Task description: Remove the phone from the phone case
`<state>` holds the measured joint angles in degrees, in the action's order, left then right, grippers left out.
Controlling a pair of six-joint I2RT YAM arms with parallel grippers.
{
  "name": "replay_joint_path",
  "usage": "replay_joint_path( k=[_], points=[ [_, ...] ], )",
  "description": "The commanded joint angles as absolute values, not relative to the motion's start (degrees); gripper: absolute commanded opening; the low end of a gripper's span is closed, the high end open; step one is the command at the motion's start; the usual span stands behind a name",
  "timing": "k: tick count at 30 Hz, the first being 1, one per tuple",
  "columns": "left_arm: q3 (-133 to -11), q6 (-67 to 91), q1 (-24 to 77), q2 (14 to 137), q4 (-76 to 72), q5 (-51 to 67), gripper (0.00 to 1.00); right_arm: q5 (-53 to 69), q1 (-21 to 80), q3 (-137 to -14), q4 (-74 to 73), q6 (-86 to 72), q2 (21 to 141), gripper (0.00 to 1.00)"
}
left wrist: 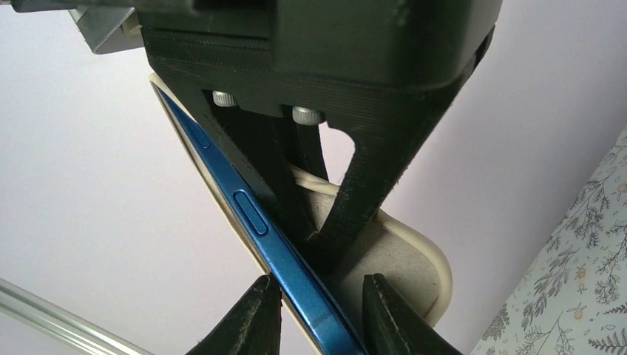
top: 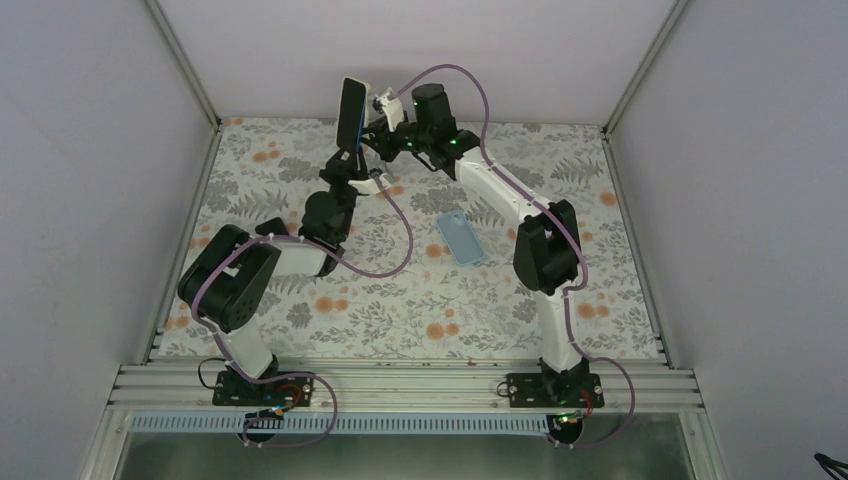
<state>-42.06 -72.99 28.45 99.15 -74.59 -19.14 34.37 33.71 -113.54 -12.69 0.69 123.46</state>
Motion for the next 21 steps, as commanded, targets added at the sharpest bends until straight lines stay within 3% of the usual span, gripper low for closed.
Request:
replay_joint_path(
  k=[1,7,14,21],
  points=[
    [-46.7,-73.2,24.3,92.9,-102.0,-24.7,0.14,36.2,35.1,-109.5,-32.1,5.8,126.4,0.03],
    [-46.5,-71.7,24.1,90.7,-99.6,-25.4,0.02,32.3,34.4,-109.1,-33.1,8.3,126.1,0.03],
    [-44.5,-68.1,24.1,84.8,-93.8,-26.4,0.02,21.4,30.1,-107.9,-30.3,11.9,125.9,0.03],
    [-42.6,-60.7,22.7,76.1,-77.0,-25.1,0.02,5.0,28.0,-106.6,-30.4,15.7,123.4,0.03]
  ],
)
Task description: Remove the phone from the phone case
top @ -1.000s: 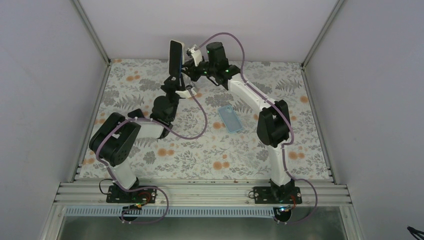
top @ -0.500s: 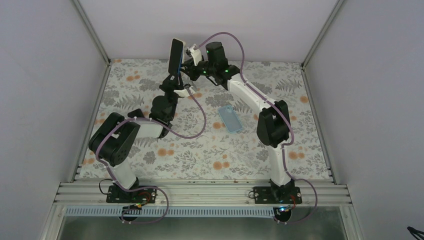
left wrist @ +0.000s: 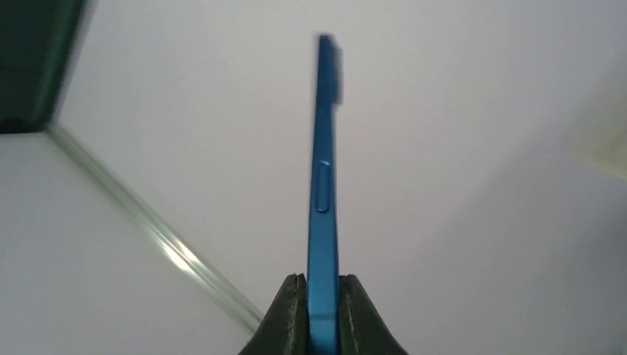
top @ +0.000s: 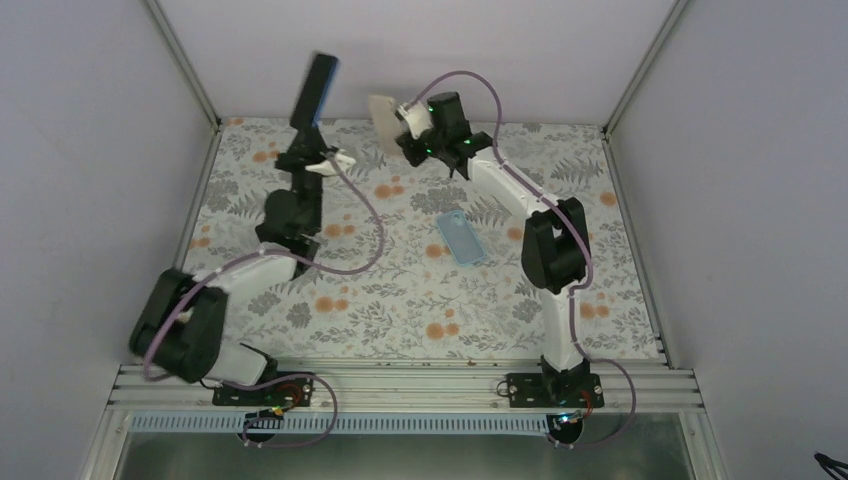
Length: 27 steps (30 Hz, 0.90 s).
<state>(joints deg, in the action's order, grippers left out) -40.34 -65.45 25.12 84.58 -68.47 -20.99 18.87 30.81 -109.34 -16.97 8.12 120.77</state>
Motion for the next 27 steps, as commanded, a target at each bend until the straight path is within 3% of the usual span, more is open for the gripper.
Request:
replay_joint_path(
  k=[1,9,16,23,27],
  points=[
    [-42.0,-60.5,22.5,75.2,-75.1,-24.8,0.02,3.7,27.6,-106.1,-30.7,16.2,122.8,0.03],
    [-35.1,-62.3,22.8,72.1,-66.2,-23.2,0.02,12.4,21.5,-101.3,-33.4,17.3,116.9,0.03],
    [-25.9,-74.1,26.6,75.8,-64.7,-29.3,0.02,24.7,16.2,-99.5,-43.2,20.4,112.6,0.03],
    [-20.0,-80.9,35.3,83.6,-67.4,-35.5,0.02,32.9,6.6,-102.6,-65.6,29.4,114.9,0.04],
    [-20.0,-81.2,38.0,88.4,-69.4,-38.2,0.02,35.1,1.6,-96.0,-69.2,33.7,113.9,0.04]
  ],
)
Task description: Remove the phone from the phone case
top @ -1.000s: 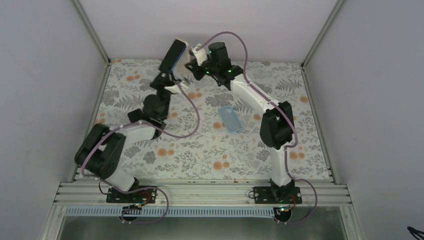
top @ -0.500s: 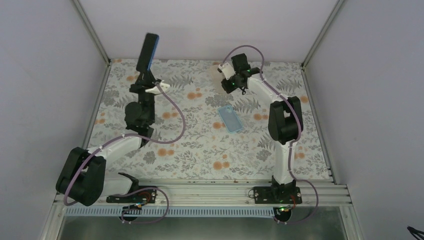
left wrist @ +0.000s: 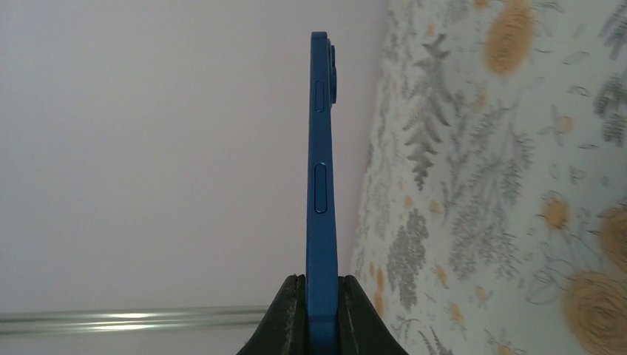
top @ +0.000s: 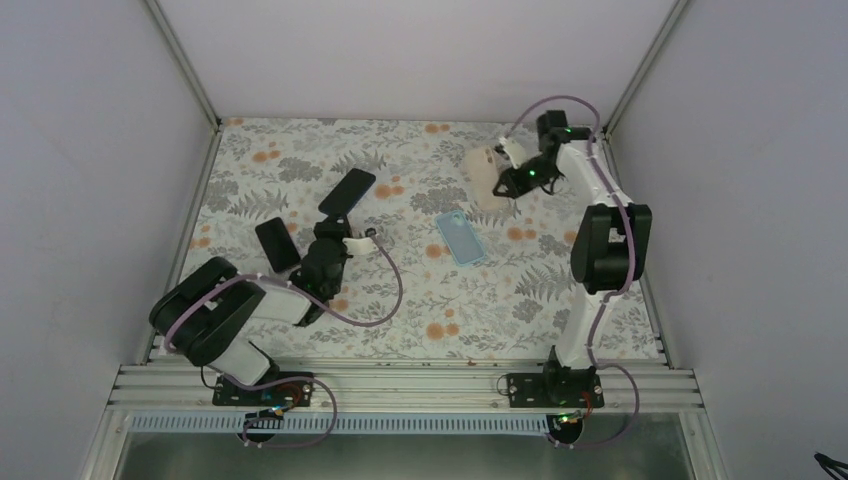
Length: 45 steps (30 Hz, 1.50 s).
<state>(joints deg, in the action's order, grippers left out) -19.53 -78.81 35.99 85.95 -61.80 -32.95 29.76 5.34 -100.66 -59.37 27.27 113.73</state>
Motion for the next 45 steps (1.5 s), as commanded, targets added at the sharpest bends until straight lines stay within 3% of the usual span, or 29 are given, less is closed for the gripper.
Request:
replay_joint_path(
  k=[1,9,16,19,22,24,25,29,30,31,32,38,45],
  points=[
    [-20.0,-81.6,38.7,89.4,-70.2,-38.6,0.02,35.5,0.8,-94.4,-69.2,34.3,113.3,0.04],
    [-20.2,-81.2,44.3,96.6,-69.2,-41.2,0.03,33.8,-2.1,-82.1,-65.7,35.8,109.4,0.04],
    [-20.7,-76.6,45.6,98.3,-61.8,-40.8,0.16,31.2,-5.1,-81.3,-62.5,34.3,110.6,0.04],
    [-21.4,-73.5,45.6,97.7,-55.6,-39.4,0.32,29.9,-5.8,-81.5,-61.9,34.2,111.8,0.06],
    [-22.4,-70.8,45.6,96.8,-49.1,-38.0,0.82,29.4,-6.4,-81.3,-61.3,34.2,112.9,0.19],
    [-23.1,-68.9,45.6,95.6,-44.2,-36.0,0.96,28.8,-6.8,-80.9,-60.6,34.1,113.0,0.27],
    [-23.4,-67.6,45.7,94.6,-41.0,-34.0,0.99,28.5,-7.0,-80.7,-60.2,34.1,112.9,0.35],
    [-26.5,-60.8,45.7,89.4,-22.3,-24.1,1.0,25.5,-7.9,-79.4,-59.2,34.2,111.7,0.66],
    [-27.4,-59.3,45.7,87.9,-18.3,-21.3,1.0,24.4,-8.0,-78.9,-58.8,34.2,111.2,0.76],
    [-28.4,-58.2,45.7,86.4,-13.5,-18.1,1.0,23.4,-8.1,-78.4,-58.3,34.2,110.7,0.94],
    [-29.3,-57.2,45.7,85.1,-9.7,-14.2,1.0,22.2,-8.1,-78.1,-57.9,34.2,109.8,0.99],
    [-39.9,-52.9,45.7,80.9,15.8,0.6,1.0,18.2,-8.0,-79.7,-55.7,32.9,101.7,1.0],
    [-51.6,-50.7,43.5,82.1,35.3,13.4,1.0,27.2,-7.9,-77.7,-50.6,33.3,88.9,1.0]
  ],
)
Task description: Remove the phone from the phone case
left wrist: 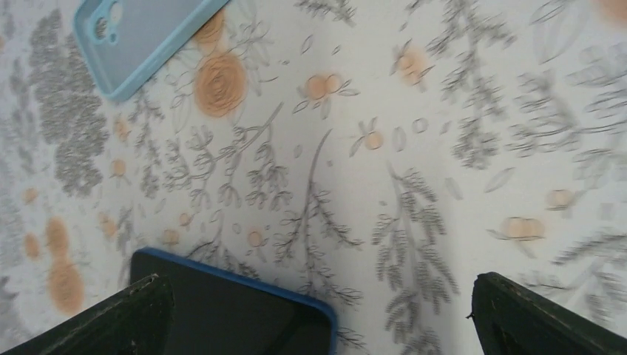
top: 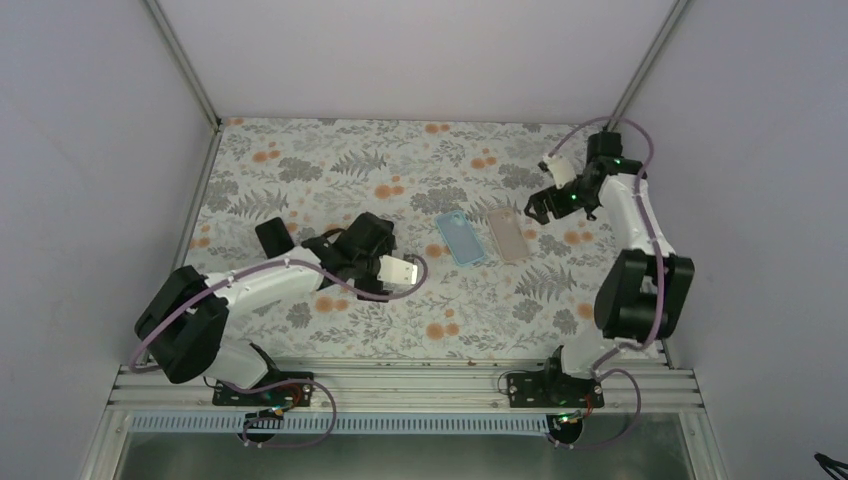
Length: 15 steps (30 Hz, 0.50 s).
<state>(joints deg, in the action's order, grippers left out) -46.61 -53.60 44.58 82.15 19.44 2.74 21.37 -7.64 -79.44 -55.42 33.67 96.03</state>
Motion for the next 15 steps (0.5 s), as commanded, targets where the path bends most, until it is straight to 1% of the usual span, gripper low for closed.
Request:
replay_joint_path(
  k=[1,4,8,11,15],
  points=[
    [-52.8,-50.3,43.1,82.1,36.7,13.9,1.0,28.6,-8.0,-76.2,-48.0,32.0,86.9,1.0],
    [-56.0,-49.6,39.3,79.9,38.4,16.2,1.0,32.8,-7.9,-69.3,-40.1,29.0,81.4,1.0],
    [-60.6,-49.2,29.6,76.1,39.3,21.6,1.0,34.0,-7.9,-64.0,-35.0,26.7,78.4,1.0],
    [-65.0,-50.0,21.6,75.2,42.6,27.7,1.0,34.0,-8.0,-63.8,-35.0,26.6,78.7,1.0],
    [-66.0,-49.4,16.9,73.0,42.1,28.2,1.0,36.3,-8.0,-62.9,-36.3,28.9,79.3,1.0]
  ],
)
